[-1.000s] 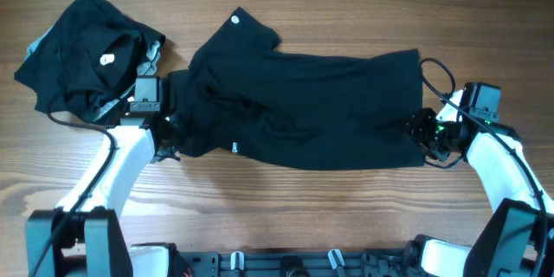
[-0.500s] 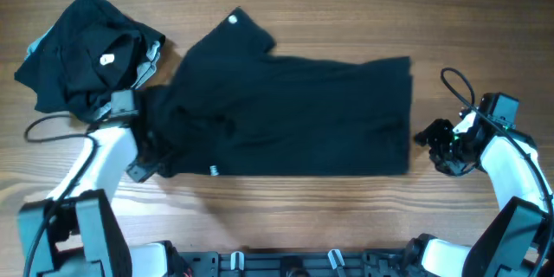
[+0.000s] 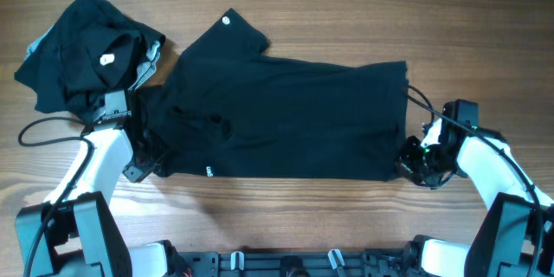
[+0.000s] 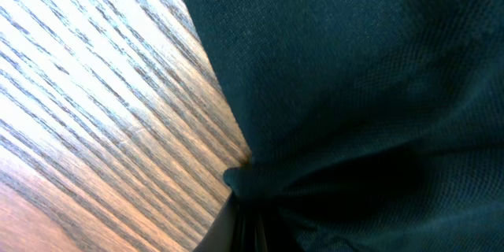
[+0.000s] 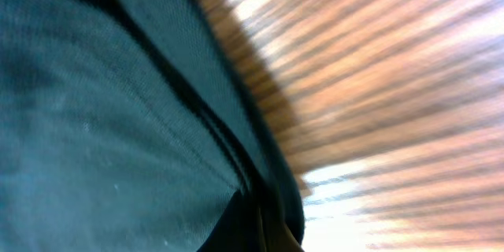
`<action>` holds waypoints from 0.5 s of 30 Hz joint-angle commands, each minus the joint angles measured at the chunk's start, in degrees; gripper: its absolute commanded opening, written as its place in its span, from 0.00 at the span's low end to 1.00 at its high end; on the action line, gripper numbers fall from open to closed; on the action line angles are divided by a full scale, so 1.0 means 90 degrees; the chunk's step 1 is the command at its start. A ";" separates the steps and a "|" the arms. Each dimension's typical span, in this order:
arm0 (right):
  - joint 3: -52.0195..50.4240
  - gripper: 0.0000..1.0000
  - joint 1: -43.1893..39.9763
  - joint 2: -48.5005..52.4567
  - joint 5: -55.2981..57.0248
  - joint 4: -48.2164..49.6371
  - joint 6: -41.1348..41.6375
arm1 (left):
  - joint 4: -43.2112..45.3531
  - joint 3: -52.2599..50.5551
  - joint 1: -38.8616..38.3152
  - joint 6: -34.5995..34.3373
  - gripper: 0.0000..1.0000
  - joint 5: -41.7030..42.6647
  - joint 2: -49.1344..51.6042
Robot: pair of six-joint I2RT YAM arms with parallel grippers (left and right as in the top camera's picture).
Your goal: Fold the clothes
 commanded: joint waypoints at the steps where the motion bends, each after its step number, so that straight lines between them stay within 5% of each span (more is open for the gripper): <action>1: 0.0561 0.04 -0.0306 -0.0032 0.0945 -0.0602 0.0537 | 0.0019 -0.0044 0.0029 0.0168 0.05 -0.0039 -0.0119; 6: 0.0595 0.06 -0.0374 -0.0034 0.1372 -0.1362 0.1117 | 0.0017 -0.0044 0.0029 0.0170 0.06 -0.0039 -0.0119; 7: 0.0595 0.12 -0.0374 -0.0034 0.1379 -0.1360 0.1122 | 0.0017 -0.0044 0.0029 0.0192 0.09 -0.0029 -0.0119; 8: 0.0597 0.32 -0.0374 -0.0034 0.1377 -0.1362 0.1115 | -0.0010 -0.0034 0.0029 0.0199 0.27 0.0087 -0.0129; 9: 0.0610 0.37 -0.0374 -0.0036 0.1377 -0.1358 0.1110 | -0.0019 -0.0017 0.0029 0.0364 0.34 0.0306 -0.0146; 15: 0.2414 0.42 -0.0374 -0.0289 0.0923 -0.1581 0.0333 | -0.1685 0.1620 0.0015 0.1149 0.48 0.1064 -0.0770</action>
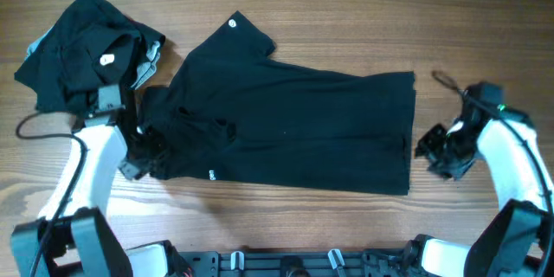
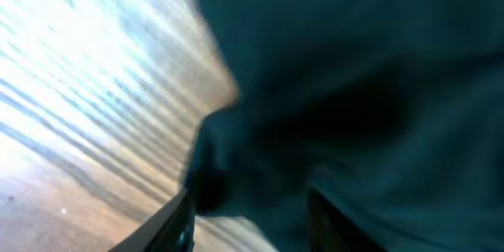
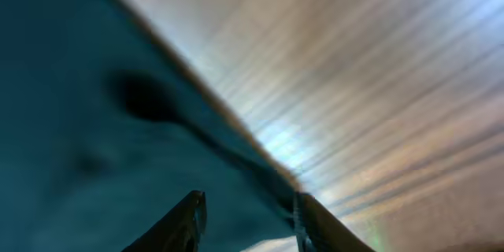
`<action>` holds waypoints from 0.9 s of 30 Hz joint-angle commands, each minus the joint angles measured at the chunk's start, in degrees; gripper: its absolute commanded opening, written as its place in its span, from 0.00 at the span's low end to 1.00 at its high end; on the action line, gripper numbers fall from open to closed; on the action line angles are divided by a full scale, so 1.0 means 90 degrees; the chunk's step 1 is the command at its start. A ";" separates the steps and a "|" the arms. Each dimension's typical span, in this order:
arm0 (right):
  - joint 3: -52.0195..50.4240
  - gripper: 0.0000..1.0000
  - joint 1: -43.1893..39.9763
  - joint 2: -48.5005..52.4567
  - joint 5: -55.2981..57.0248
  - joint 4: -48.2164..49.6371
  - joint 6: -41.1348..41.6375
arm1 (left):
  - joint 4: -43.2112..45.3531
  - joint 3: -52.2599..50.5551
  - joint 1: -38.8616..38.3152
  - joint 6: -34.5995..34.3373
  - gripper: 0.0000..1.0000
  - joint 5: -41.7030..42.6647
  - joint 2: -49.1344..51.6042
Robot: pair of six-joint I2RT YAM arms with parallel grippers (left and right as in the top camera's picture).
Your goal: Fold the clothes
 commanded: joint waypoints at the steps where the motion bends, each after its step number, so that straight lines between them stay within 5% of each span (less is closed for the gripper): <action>1: 0.1324 0.47 -0.0027 -0.0284 -0.0391 -0.0083 -0.0464 | -0.0653 0.1416 -0.0032 0.0775 0.49 0.0775 -0.0576; 3: 0.1695 0.50 -0.0012 -0.0282 -0.1173 0.0209 -0.0692 | -0.0432 0.1812 -0.0294 0.0794 0.46 0.0901 -0.0731; 4: 0.1673 0.49 -0.0010 -0.0250 -0.1316 0.0262 -0.0673 | -0.0308 0.1809 -0.0442 0.0787 0.36 0.0901 -0.0699; 7: 0.1241 0.22 0.0168 -0.0022 -0.1345 0.0168 -0.0699 | -0.0323 0.1481 -0.0780 0.0357 0.09 0.0869 -0.0163; 9: 0.0532 0.04 0.0423 0.0104 -0.1348 0.0294 -0.0653 | -0.0046 0.0971 -0.0765 0.0041 0.05 0.0726 0.0284; 10: 0.0170 0.04 0.0508 0.0129 -0.1392 0.0435 -0.0593 | 0.0119 0.0784 -0.0767 -0.0010 0.04 0.0634 0.0461; 17: -0.2237 0.04 0.0376 0.0134 -0.0746 0.2217 0.1520 | 0.0658 0.0449 -0.0767 -0.0095 0.09 0.0517 0.0981; 21: -0.1812 0.05 -0.0561 0.0124 0.0668 0.1523 0.1367 | 0.0537 0.0471 -0.0767 -0.0046 0.34 0.0619 0.0967; 24: -0.1212 0.06 -0.0811 0.0124 0.0362 0.0957 0.0794 | 0.0544 0.0670 -0.0767 0.0141 0.36 0.1401 0.0940; 27: -0.0355 0.21 -0.0811 0.0039 -0.0619 0.0483 -0.0216 | 0.0505 0.1183 -0.0782 0.0593 0.39 0.2025 0.0780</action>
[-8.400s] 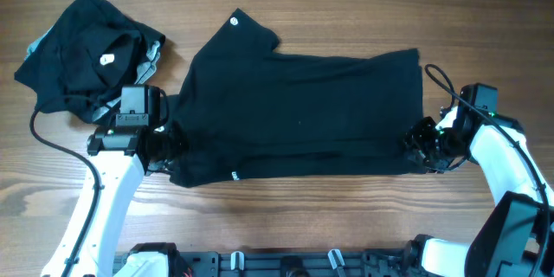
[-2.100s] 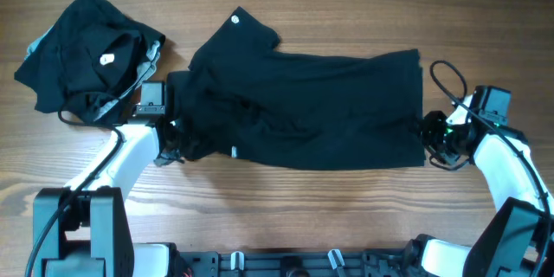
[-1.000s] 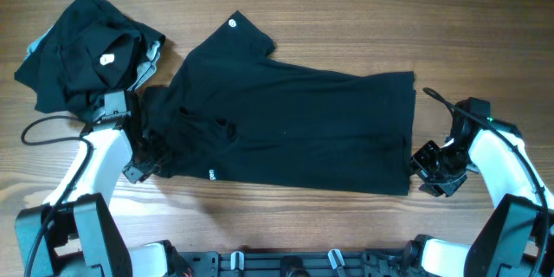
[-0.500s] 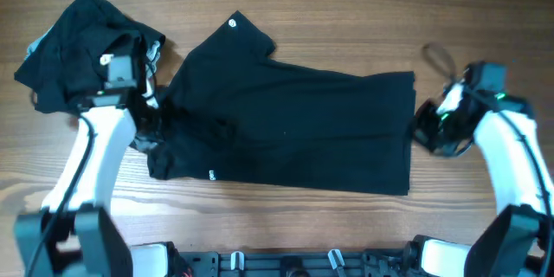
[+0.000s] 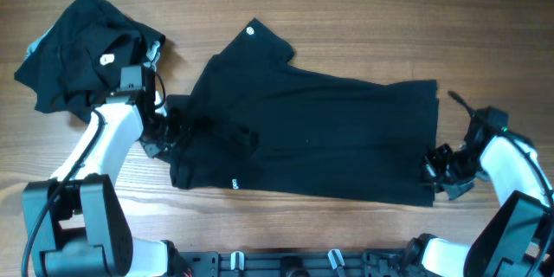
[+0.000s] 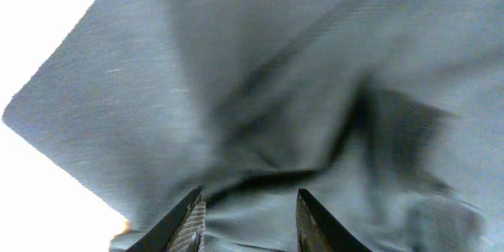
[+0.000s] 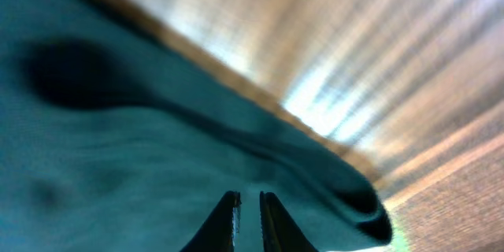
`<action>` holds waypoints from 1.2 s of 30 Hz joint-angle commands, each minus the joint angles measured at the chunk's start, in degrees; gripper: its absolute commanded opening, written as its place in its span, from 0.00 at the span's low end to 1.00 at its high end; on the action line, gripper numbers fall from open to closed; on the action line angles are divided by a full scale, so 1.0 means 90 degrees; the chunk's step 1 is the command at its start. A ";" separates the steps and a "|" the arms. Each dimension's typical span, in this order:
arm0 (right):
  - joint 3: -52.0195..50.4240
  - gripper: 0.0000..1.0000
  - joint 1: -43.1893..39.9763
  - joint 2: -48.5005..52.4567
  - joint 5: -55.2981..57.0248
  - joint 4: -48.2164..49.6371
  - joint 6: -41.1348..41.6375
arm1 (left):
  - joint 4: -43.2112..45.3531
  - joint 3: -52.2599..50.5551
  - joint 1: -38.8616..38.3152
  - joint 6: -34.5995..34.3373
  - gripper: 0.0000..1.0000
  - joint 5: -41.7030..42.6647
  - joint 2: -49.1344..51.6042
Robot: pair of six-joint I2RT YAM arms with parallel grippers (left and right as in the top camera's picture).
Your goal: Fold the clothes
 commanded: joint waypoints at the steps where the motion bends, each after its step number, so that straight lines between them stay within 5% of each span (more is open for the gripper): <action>1: 0.1083 0.25 -0.0015 -0.0112 -0.0979 -0.0415 -0.1273 | 0.0029 0.0831 -0.0061 0.0600 0.41 0.0816 -0.0211; 8: 0.2239 0.33 -0.0002 -0.0712 -0.2608 -0.0435 -0.2154 | 0.2854 0.1610 -0.1353 0.1518 0.45 0.0291 0.0255; 17: 0.2229 0.38 -0.0002 -0.0699 -0.2353 -0.0355 -0.2164 | 0.3123 0.4869 -0.1936 0.2684 0.54 0.0114 0.3735; 20: 0.2220 0.38 -0.0002 -0.0699 -0.2314 -0.0359 -0.2166 | 0.3752 0.4991 -0.2212 0.3232 0.70 -0.0571 0.4330; 26: 0.2220 0.38 -0.0002 -0.0699 -0.2310 -0.0406 -0.2171 | 0.4265 0.4991 -0.2273 0.3242 0.69 -0.0913 0.4920; 28: 0.2220 0.38 -0.0002 -0.0699 -0.1996 -0.0321 -0.2166 | 0.4308 0.4991 -0.2273 0.3242 0.62 -0.0913 0.5049; 31: 0.2220 0.46 -0.0002 -0.0697 -0.1564 0.0189 -0.2142 | 0.4012 0.4991 -0.2280 0.3169 0.13 -0.0913 0.5032; 32: 0.2220 0.48 -0.0002 -0.0685 -0.1566 0.0522 -0.2140 | 0.3844 0.4991 -0.2280 0.3167 0.04 -0.0913 0.4864; 36: 0.2220 0.51 -0.0002 -0.0301 -0.1008 0.1222 -0.1950 | 0.3262 0.4991 -0.2280 0.3133 0.04 -0.0959 0.4061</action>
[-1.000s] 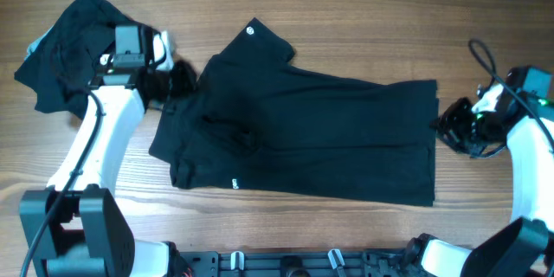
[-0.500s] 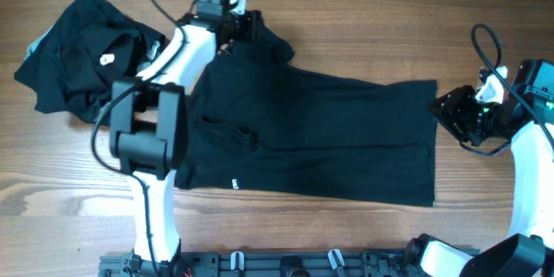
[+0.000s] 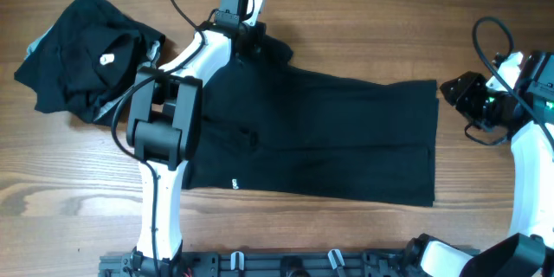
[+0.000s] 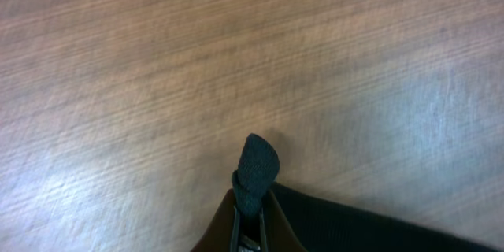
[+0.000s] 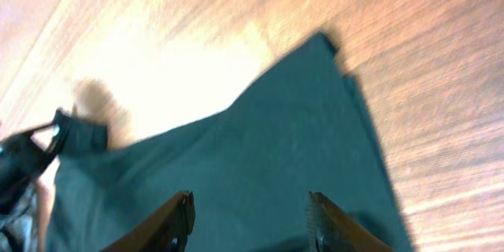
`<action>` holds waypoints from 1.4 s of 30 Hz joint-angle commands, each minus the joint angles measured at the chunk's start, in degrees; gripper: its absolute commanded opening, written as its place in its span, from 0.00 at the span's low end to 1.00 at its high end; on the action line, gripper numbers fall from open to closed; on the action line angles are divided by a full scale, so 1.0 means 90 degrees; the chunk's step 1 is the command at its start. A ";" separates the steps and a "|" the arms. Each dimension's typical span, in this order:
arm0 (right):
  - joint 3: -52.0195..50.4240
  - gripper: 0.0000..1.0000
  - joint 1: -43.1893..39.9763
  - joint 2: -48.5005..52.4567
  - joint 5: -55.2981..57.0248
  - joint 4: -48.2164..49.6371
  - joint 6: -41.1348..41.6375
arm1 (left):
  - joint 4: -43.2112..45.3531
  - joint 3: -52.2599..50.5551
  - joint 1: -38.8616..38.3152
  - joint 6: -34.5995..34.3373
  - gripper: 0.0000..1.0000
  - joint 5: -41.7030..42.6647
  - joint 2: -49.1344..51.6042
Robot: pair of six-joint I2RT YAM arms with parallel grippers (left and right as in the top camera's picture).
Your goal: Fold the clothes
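A black shirt [image 3: 320,138] lies spread flat across the middle of the table, its long side running left to right. At the far edge my left gripper [image 3: 258,41] is shut on the tip of the shirt's sleeve [image 3: 275,50]; in the left wrist view the left gripper [image 4: 252,209] pinches a small fold of black cloth [image 4: 257,165] just above bare wood. My right gripper [image 3: 450,93] stands open beside the shirt's far right corner. In the right wrist view the right gripper [image 5: 253,222] has its fingers [image 5: 177,219] wide apart above the cloth, holding nothing.
A heap of dark clothes [image 3: 82,48] lies at the far left of the wooden table [image 3: 485,17]. The left arm [image 3: 164,121] stretches over the shirt's left part. A black cable loops above the sleeve.
My left gripper was open at the shirt's left edge and is now shut on the sleeve tip at the far side. My right gripper left the near right corner and is open by the far right corner.
Both grippers were shut on the shirt's near corners. Then both stood open beside it, the shirt lying flat. Later the shirt lay further right, left gripper open at its left edge, right gripper closed at the near right corner. Now the left holds the sleeve and the right is open.
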 commanded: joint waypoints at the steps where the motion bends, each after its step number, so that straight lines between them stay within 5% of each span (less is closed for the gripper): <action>1: 0.0061 0.51 0.0002 0.0576 0.0690 0.0352 0.0083 | -0.0367 -0.0019 0.0029 -0.0124 0.04 -0.0219 -0.0833; 10: 0.0061 0.56 0.0017 0.2973 0.0833 0.2225 0.0032 | -0.2089 -0.0019 0.0036 -0.0498 0.04 -0.1003 -0.1987; 15: 0.0061 0.73 0.0282 0.3541 0.0146 0.3094 -0.0197 | -0.2521 -0.0019 0.0036 -0.0661 0.04 -0.1185 -0.2380; 18: 0.0061 0.72 0.0597 0.3592 -0.0168 0.3371 -0.0211 | -0.2696 -0.0019 0.0034 -0.0665 0.04 -0.1185 -0.2463; 21: 0.0061 0.66 0.0833 0.3609 0.0267 0.3381 -0.0073 | -0.2773 -0.0019 0.0034 -0.0663 0.04 -0.1185 -0.2463; 27: 0.0063 0.05 0.0930 0.3701 0.1222 0.3349 0.0226 | -0.2783 -0.0019 0.0036 -0.0661 0.04 -0.1185 -0.2463; 42: 0.0068 0.04 0.0930 0.0940 0.1107 0.1579 -0.0090 | -0.4046 -0.0041 0.0053 -0.0663 0.04 -0.1423 -0.3198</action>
